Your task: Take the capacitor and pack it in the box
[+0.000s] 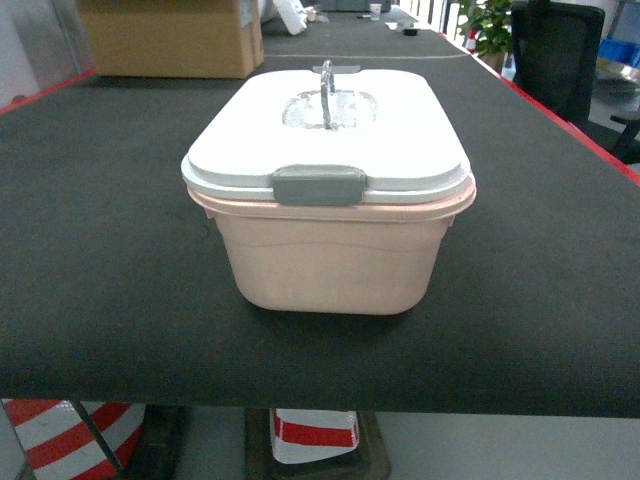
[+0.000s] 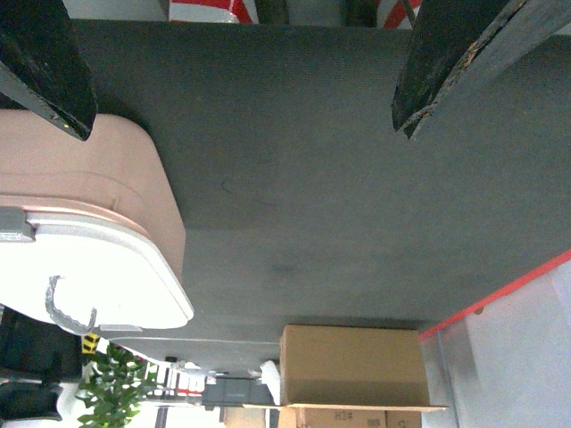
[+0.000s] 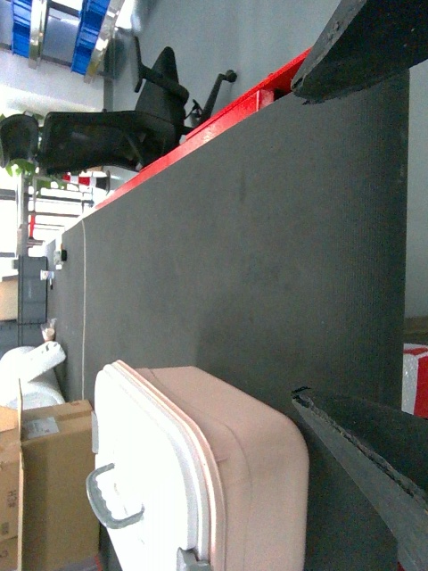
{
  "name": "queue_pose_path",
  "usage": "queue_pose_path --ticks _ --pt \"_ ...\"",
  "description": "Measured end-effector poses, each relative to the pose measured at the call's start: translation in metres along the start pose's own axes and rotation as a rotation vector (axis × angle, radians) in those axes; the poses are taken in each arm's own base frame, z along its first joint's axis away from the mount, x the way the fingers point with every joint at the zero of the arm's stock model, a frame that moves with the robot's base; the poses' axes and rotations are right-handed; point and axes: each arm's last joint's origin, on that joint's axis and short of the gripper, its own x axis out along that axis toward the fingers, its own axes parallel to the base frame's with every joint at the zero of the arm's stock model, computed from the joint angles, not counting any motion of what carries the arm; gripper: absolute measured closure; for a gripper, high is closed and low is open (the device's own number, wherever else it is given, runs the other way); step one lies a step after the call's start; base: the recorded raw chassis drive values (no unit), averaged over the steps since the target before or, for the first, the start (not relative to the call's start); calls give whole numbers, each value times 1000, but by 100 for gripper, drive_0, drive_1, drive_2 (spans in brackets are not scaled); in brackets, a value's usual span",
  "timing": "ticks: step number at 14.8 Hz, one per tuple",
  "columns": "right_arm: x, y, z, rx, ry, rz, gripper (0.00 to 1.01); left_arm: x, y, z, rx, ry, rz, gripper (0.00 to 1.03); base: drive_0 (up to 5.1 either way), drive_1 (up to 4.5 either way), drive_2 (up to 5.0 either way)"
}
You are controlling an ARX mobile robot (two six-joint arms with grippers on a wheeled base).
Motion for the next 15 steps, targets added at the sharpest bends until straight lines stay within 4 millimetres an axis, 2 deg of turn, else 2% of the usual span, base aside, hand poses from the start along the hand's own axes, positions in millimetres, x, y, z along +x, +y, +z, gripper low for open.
queue_pose_path --ticks 15 --pt "0 0 0 0 0 0 3 0 0 0 0 0 0 5 0 0 0"
